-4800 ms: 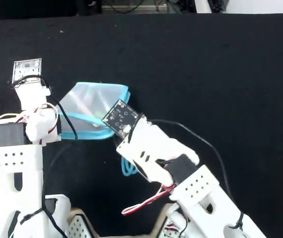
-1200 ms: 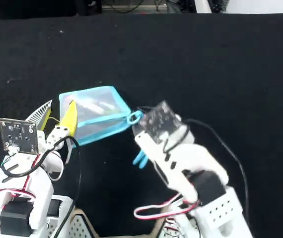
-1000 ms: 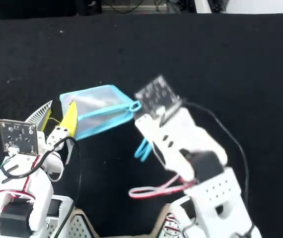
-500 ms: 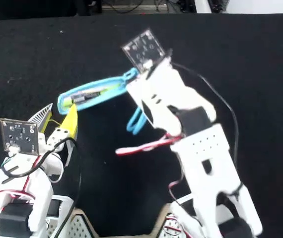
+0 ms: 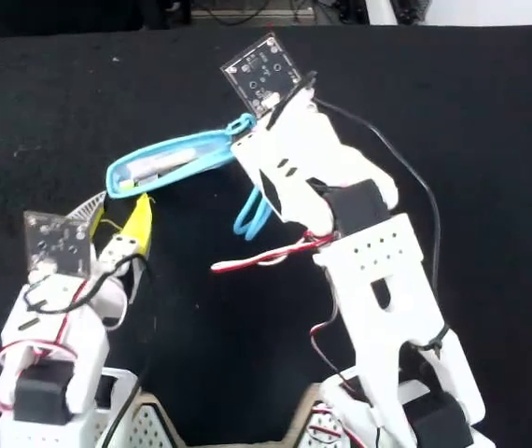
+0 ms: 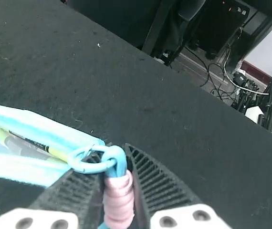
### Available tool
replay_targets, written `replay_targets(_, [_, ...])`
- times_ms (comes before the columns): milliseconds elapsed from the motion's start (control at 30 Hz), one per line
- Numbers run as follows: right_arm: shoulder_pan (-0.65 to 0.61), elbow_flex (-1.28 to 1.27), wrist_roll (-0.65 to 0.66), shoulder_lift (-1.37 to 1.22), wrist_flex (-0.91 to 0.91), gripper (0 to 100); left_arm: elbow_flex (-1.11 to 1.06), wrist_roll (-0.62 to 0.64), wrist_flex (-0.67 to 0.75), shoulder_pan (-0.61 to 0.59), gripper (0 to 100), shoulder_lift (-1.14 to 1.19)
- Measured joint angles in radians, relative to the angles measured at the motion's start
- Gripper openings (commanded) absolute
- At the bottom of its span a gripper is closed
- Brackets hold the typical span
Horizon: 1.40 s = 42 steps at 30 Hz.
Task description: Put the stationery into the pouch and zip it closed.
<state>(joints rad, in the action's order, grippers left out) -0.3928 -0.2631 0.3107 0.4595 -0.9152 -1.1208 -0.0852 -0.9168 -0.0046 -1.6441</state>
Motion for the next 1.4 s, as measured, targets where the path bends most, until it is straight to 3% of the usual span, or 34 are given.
replay_targets(200, [-0.006,0.0,0.0,0.0,-0.06,1.0,-0.094,0.0,0.141,0.0,17,-0.002])
replay_targets(400, [-0.098,0.002,0.0,0.003,-0.14,1.0,-0.149,0.008,0.256,-0.051,17,0.0])
replay_targets(633, [-0.221,-0.052,0.075,0.071,-0.167,1.0,-0.153,0.18,0.307,-0.173,17,0.008])
replay_targets(900, [-0.31,-0.184,0.081,0.236,-0.124,1.0,-0.153,0.203,0.308,-0.172,17,0.008])
replay_targets(1267, [-0.341,-0.334,0.083,0.428,-0.008,1.0,-0.269,0.203,0.439,-0.083,17,0.008])
replay_targets(1400, [-0.341,-0.37,0.083,0.454,0.031,1.0,-0.27,0.203,0.417,-0.083,17,0.008])
